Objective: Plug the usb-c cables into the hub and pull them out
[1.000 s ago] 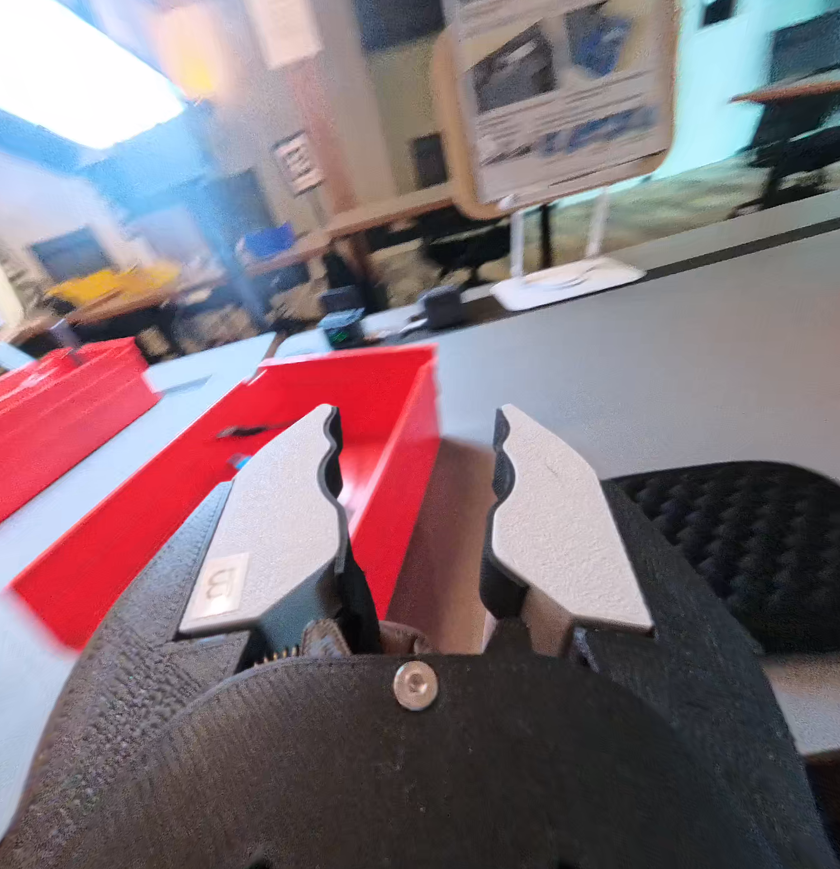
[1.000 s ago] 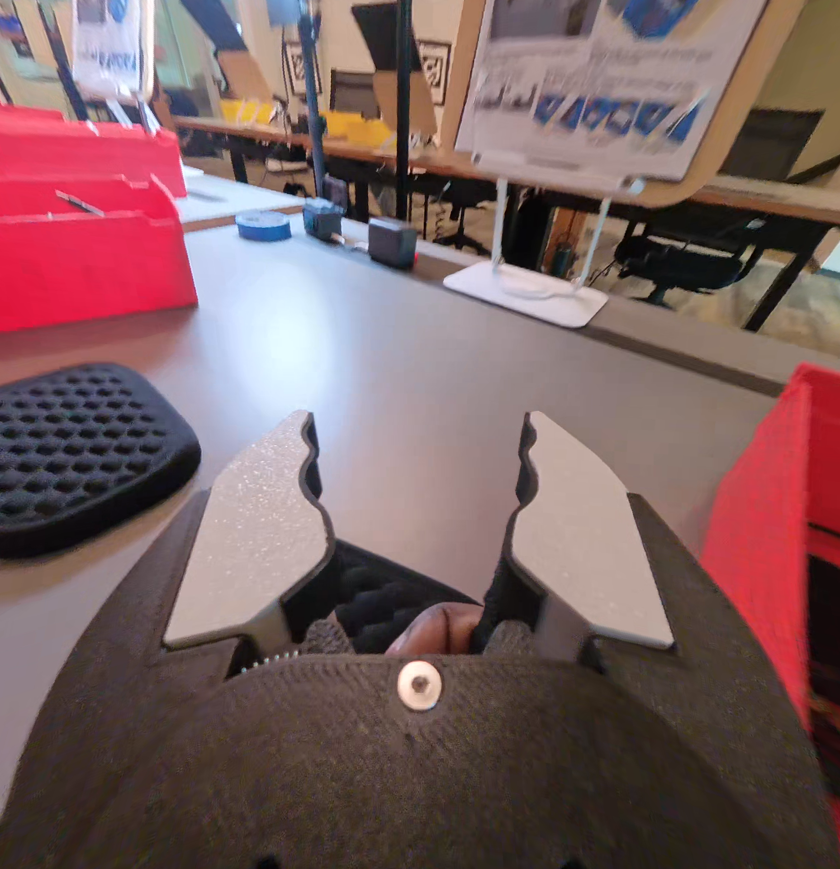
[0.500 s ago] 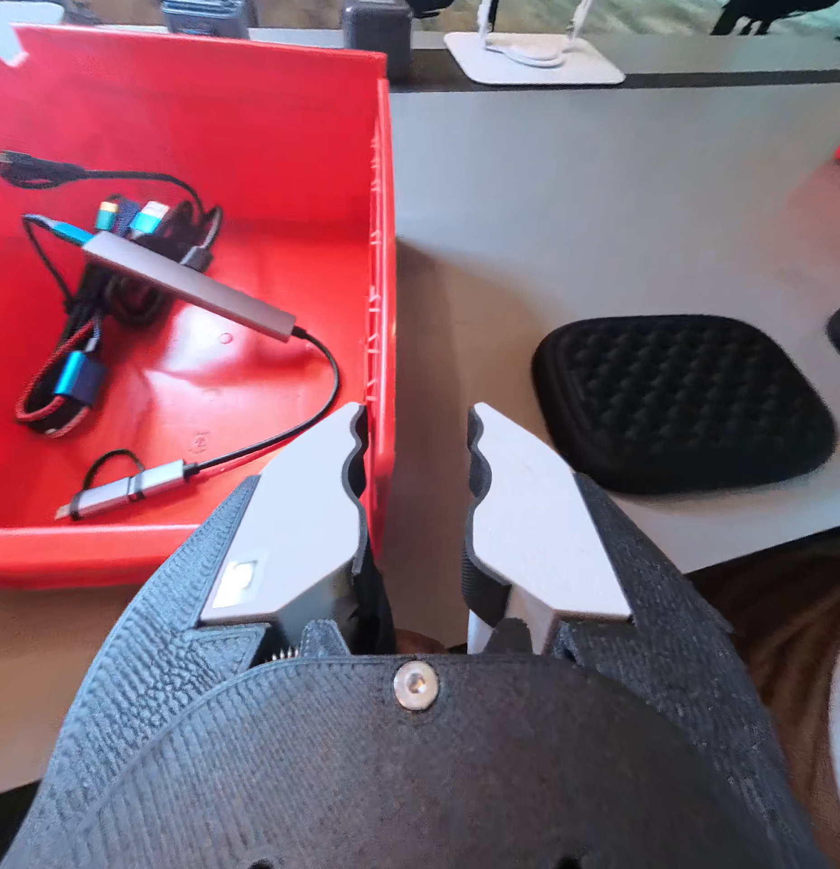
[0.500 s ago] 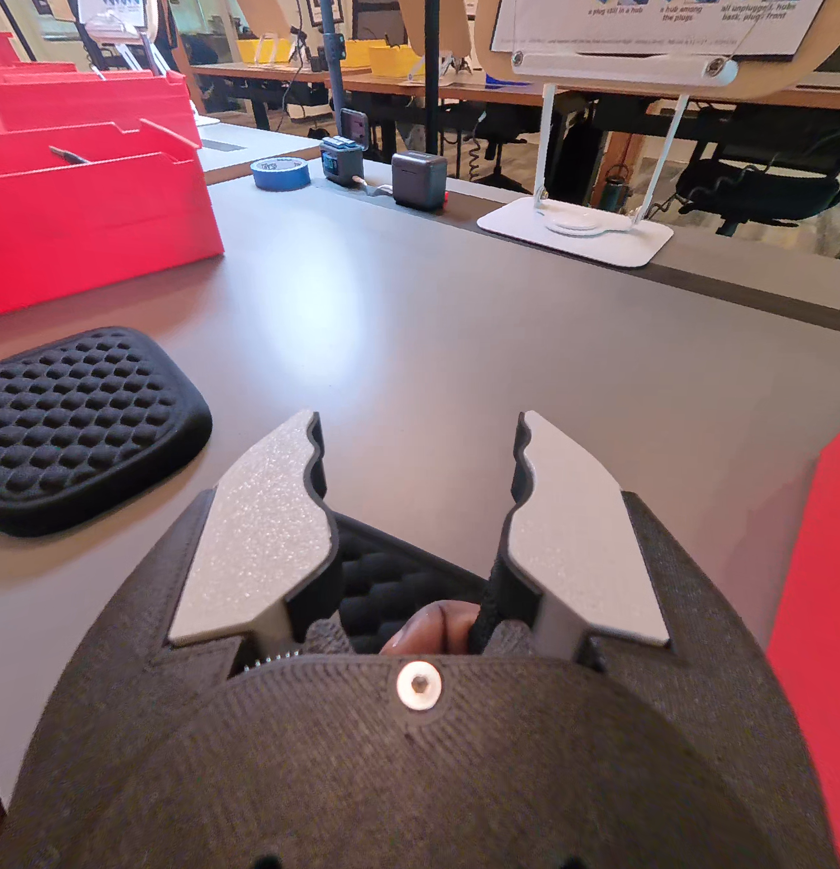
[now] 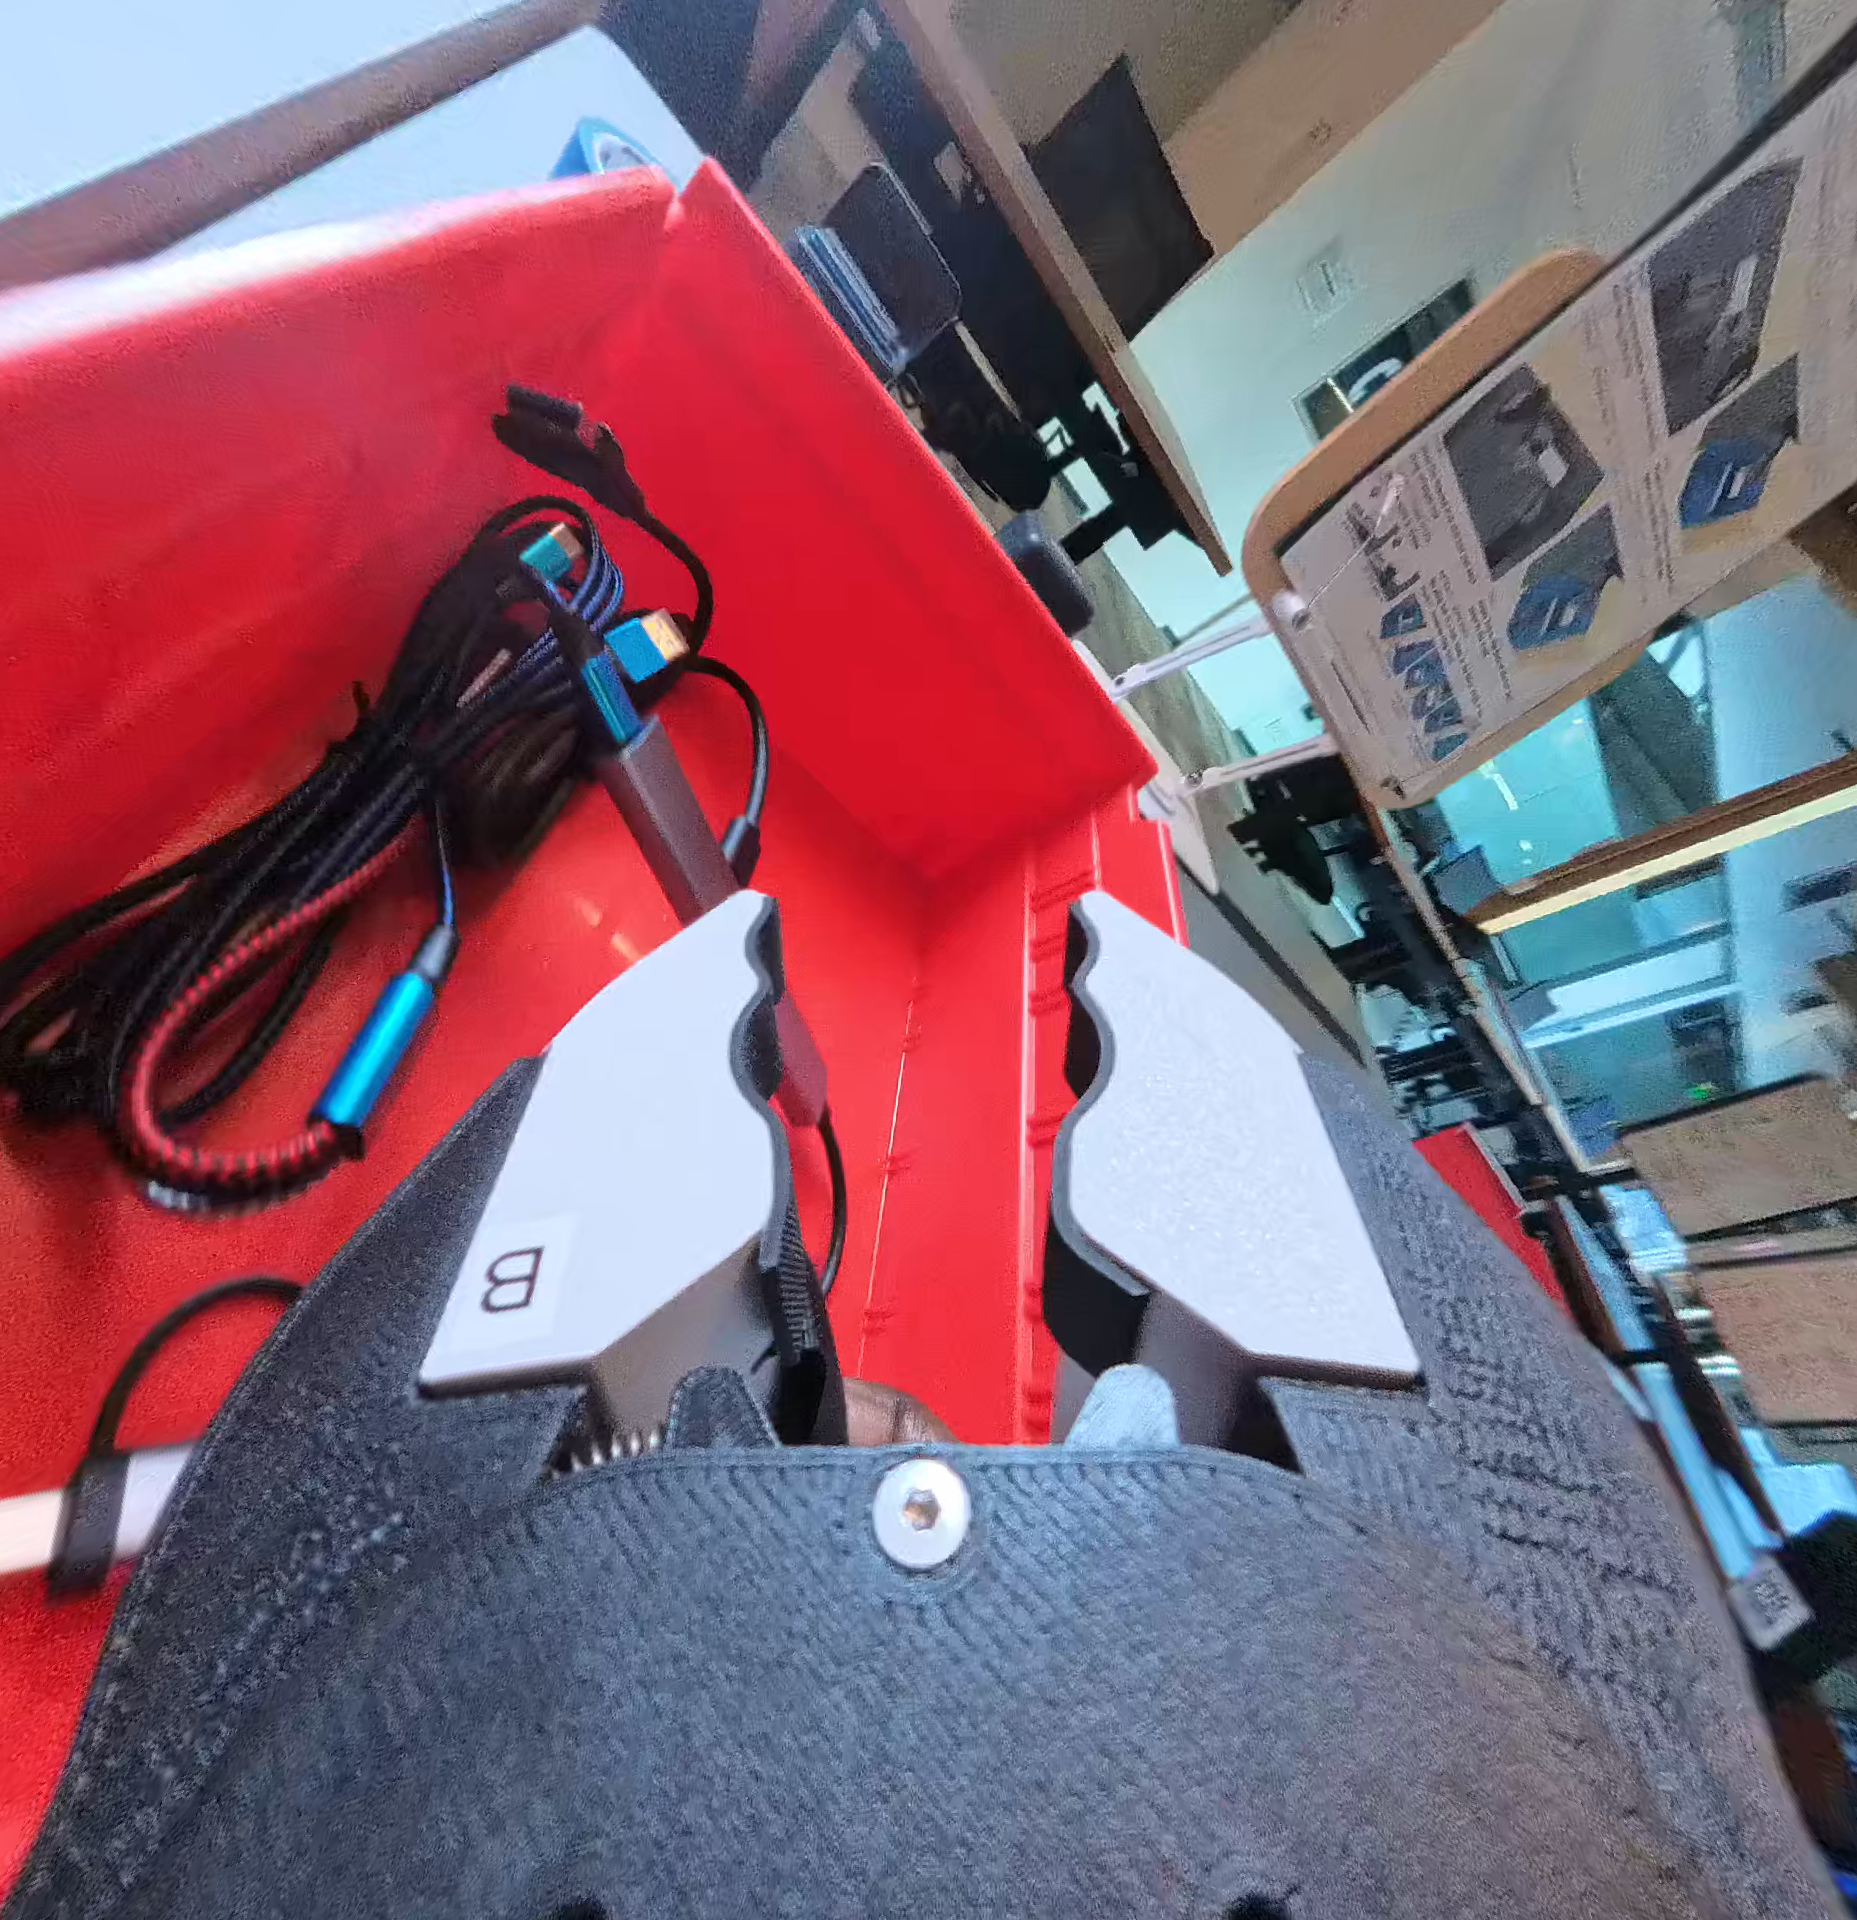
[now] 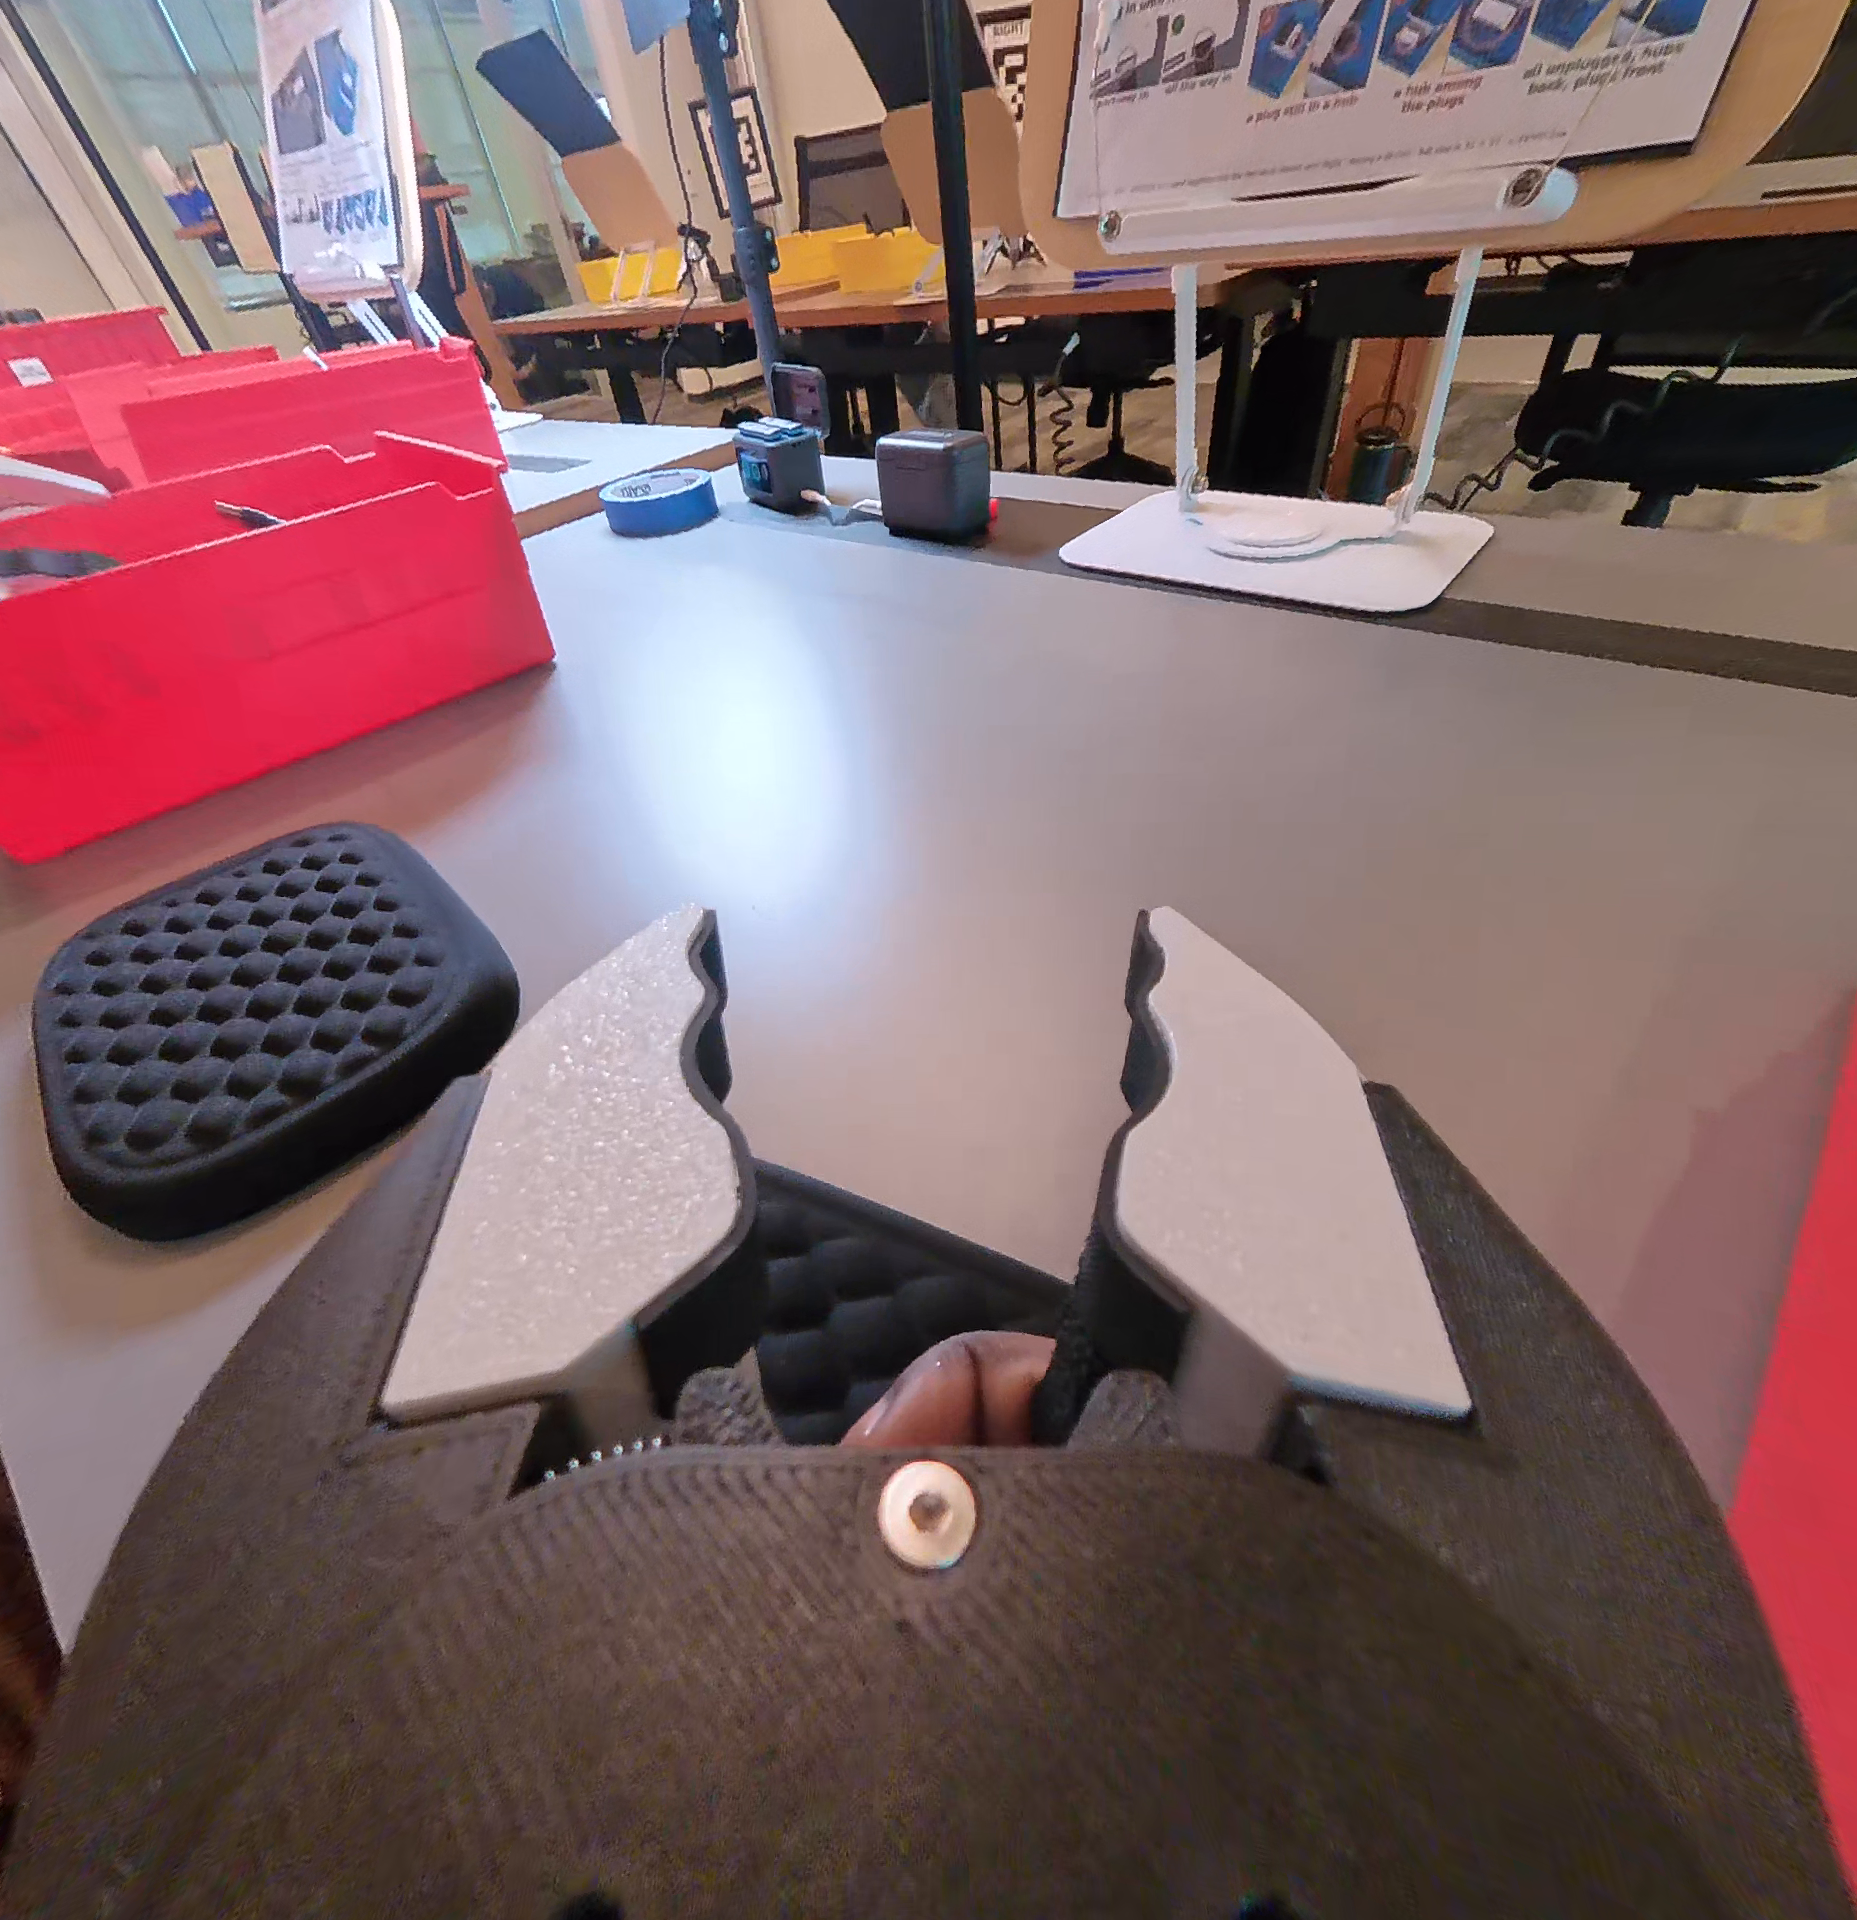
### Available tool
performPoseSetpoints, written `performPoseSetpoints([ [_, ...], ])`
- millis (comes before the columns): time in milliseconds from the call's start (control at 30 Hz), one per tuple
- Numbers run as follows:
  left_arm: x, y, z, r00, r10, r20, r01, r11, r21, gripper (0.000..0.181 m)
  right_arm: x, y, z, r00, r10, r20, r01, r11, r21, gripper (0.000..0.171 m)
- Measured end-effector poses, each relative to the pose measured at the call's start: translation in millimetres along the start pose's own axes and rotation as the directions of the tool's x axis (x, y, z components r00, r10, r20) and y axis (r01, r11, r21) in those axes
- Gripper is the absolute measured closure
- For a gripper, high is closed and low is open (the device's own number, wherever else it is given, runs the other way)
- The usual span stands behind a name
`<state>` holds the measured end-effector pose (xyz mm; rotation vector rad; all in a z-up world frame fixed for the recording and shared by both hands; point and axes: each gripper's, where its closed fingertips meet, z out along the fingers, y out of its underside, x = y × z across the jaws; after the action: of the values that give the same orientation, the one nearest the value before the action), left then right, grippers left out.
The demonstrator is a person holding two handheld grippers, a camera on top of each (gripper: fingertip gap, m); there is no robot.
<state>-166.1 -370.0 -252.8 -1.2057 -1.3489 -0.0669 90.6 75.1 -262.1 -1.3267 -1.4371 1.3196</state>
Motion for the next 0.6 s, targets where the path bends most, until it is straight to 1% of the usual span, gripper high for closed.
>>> performPoseSetpoints([
  [67, -7, -10, 7, 0.999, -0.008, 0.034, 0.008, 1.000, -0.006, 0.129, 1, 1, 0, 1.000, 0.007, -0.002, -0.007, 1.000, -0.004, 0.097],
  [100, -11, -9, 12, 0.998, 0.009, 0.062, -0.007, 0.999, -0.042, 0.129, 1, 1, 1, 1.000, 0.009, -0.002, -0.009, 1.000, -0.007, 0.097],
  [200, -18, 6, 23, 0.993, 0.036, 0.110, -0.017, 0.986, -0.168, 0.129, 1, 2, 1, 1.000, 0.010, 0.002, -0.010, 1.000, -0.009, 0.098],
  [267, -22, 12, 28, 0.992, 0.042, 0.123, -0.017, 0.979, -0.202, 0.135, 1, 0, 0, 1.000, 0.015, 0.004, -0.015, 1.000, 0.002, 0.099],
  [333, -25, 12, 30, 0.993, 0.019, 0.118, 0.006, 0.979, -0.202, 0.141, 2, -1, -2, 1.000, 0.027, 0.008, -0.027, 0.999, 0.018, 0.099],
  [400, -24, 10, 27, 0.994, -0.010, 0.112, 0.030, 0.982, -0.184, 0.142, 4, -3, -4, 0.999, 0.047, 0.009, -0.047, 0.998, 0.038, 0.100],
  [433, -22, 9, 25, 0.993, -0.007, 0.115, 0.026, 0.985, -0.169, 0.137, 5, -5, -5, 0.998, 0.060, 0.009, -0.061, 0.997, 0.048, 0.100],
  [500, -20, 6, 16, 0.987, 0.055, 0.152, -0.033, 0.989, -0.144, 0.129, 9, -6, -6, 0.996, 0.094, 0.008, -0.094, 0.993, 0.064, 0.103],
  [567, -24, 4, 11, 0.974, 0.096, 0.207, -0.072, 0.990, -0.122, 0.126, 13, -6, -7, 0.991, 0.131, 0.008, -0.131, 0.989, 0.071, 0.104],
  [600, -27, 6, 13, 0.972, 0.087, 0.219, -0.060, 0.990, -0.127, 0.124, 13, -6, -7, 0.989, 0.144, 0.014, -0.145, 0.987, 0.073, 0.105],
])
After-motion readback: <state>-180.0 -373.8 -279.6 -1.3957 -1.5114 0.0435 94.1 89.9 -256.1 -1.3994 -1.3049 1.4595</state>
